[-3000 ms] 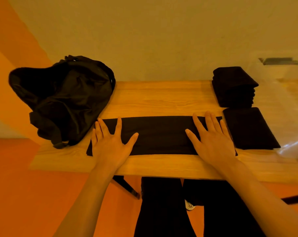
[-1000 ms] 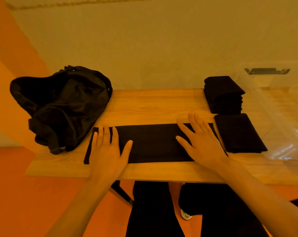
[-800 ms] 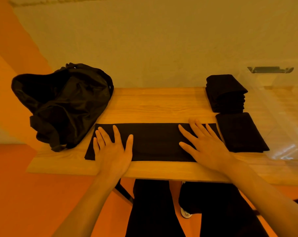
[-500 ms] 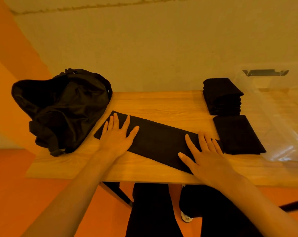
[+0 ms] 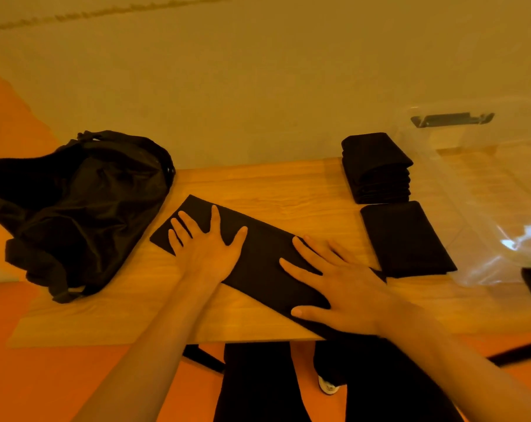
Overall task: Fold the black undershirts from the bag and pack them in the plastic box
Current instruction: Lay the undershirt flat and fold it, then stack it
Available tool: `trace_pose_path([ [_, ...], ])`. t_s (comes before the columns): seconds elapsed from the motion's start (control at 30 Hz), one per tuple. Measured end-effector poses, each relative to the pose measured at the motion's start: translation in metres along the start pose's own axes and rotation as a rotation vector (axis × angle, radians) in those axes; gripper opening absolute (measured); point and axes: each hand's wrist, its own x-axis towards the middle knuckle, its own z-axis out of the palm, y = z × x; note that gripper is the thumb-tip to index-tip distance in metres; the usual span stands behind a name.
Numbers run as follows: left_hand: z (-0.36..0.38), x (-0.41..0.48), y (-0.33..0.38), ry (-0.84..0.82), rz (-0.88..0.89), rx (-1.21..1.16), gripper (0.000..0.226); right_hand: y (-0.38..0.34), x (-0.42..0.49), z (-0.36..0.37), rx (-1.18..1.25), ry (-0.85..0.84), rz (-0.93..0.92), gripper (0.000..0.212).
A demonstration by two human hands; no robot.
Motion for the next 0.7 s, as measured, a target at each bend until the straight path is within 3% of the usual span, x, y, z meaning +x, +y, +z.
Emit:
trace_pose_path([
  [0.43,-0.021,0.068,0.062,-0.061,0.475,0.071,0.094,-0.061,-0.004,0.025,0.126,0.203,0.456,0.082],
  [0.5,-0.027,0.064,0.065,0.069,0.516,-0.017,0.09,-0.061,-0.01,0.023,0.14,0.224,0.399,0.087],
  [0.57,-0.03,0.054,0.065,0.337,0.453,-0.168,0.088,-0.046,-0.015,0.009,0.092,0.188,0.227,0.089],
  [0.6,-0.031,0.048,0.066,0.382,0.396,-0.218,0.086,-0.035,-0.015,0.001,0.064,0.138,0.105,0.088],
  [0.7,-0.022,0.03,0.068,0.125,0.342,-0.111,0.081,-0.003,-0.009,-0.014,-0.028,-0.032,-0.185,0.082],
])
